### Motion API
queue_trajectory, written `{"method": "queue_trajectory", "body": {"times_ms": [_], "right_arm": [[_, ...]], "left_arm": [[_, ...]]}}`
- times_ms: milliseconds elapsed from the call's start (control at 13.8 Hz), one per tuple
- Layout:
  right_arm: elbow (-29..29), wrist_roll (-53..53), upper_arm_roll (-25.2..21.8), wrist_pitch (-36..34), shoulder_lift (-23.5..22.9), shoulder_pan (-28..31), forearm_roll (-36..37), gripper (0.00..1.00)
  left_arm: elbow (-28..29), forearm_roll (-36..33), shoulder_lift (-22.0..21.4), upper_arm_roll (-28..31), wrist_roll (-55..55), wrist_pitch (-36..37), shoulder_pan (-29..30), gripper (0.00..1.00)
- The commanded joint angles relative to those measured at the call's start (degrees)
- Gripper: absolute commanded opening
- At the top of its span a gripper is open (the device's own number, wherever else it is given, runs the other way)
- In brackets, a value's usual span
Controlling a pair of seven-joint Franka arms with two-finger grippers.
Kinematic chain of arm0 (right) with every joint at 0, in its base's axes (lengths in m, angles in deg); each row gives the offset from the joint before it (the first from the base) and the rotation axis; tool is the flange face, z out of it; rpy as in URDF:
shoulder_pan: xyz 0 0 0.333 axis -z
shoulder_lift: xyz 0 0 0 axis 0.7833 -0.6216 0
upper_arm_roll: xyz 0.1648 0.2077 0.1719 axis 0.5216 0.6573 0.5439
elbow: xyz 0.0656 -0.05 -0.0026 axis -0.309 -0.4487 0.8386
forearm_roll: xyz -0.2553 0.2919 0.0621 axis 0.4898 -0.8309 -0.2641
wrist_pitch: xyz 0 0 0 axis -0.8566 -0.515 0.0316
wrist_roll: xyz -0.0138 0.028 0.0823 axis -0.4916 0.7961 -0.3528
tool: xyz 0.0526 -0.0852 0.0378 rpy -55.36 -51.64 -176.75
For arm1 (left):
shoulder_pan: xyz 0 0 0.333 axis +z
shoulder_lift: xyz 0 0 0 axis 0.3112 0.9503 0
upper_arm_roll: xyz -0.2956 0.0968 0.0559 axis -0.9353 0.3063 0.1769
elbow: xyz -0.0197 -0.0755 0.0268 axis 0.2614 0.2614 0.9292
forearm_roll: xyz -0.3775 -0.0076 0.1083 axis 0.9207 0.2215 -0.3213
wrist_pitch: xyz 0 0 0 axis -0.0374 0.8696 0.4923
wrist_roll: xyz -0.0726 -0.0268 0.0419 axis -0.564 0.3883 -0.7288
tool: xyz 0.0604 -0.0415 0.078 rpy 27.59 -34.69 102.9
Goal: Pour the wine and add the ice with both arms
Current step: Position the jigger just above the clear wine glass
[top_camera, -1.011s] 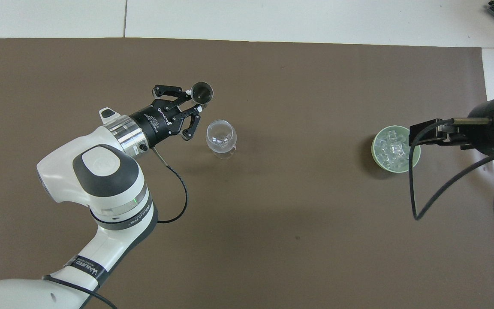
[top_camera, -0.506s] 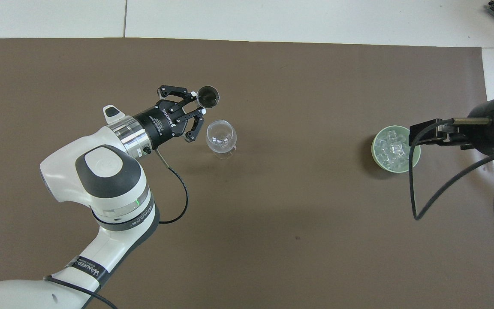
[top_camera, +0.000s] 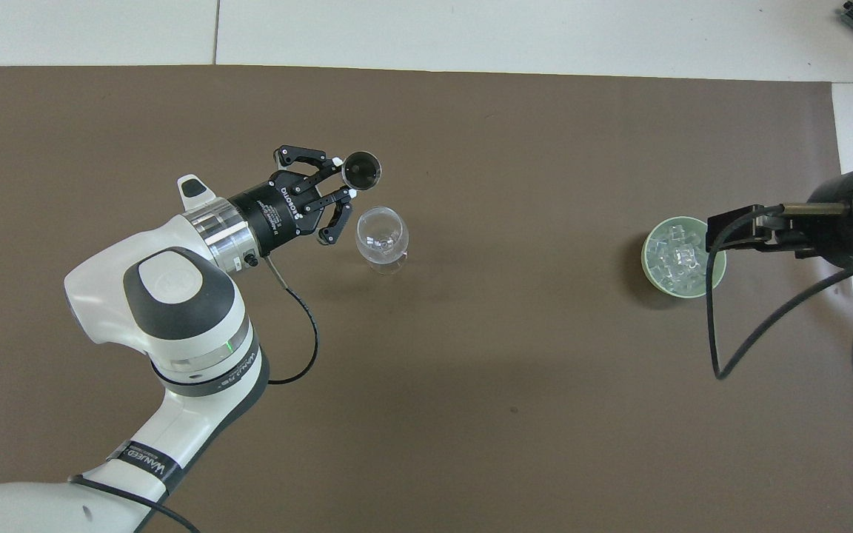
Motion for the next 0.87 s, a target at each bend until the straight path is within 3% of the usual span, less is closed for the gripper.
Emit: {"method": "queue_trajectory", "body": {"times_ms": [0, 795], "right_arm": [[-1.2, 1.3, 0.0, 0.2, 1.0, 0.7, -1.3, 1.00], [-1.2, 1.2, 0.0, 0.3, 1.0, 0.4, -1.3, 1.00]], "left_arm": [[1.6, 1.1, -1.8, 0.0, -3.8, 2.2, 0.8, 0.00], [2.2, 1.1, -2.0, 0.0, -12.8, 2.0, 0.7, 0.00]]}}
